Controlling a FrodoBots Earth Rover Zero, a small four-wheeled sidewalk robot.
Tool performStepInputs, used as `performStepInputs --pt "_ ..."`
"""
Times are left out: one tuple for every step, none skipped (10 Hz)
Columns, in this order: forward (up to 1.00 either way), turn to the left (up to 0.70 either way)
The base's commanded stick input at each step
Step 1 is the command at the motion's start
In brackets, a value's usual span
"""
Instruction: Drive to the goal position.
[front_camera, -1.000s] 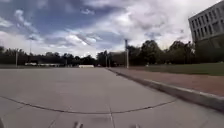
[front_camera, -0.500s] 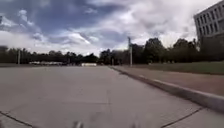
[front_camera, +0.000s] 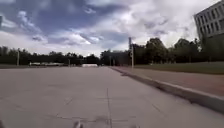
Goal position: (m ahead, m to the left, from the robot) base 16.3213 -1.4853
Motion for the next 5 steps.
performStepInputs --pt "1.00 0.00" --pt "1.00 0.00" --pt "1.00 0.00" --pt "1.00 0.00" --pt "1.00 0.00"
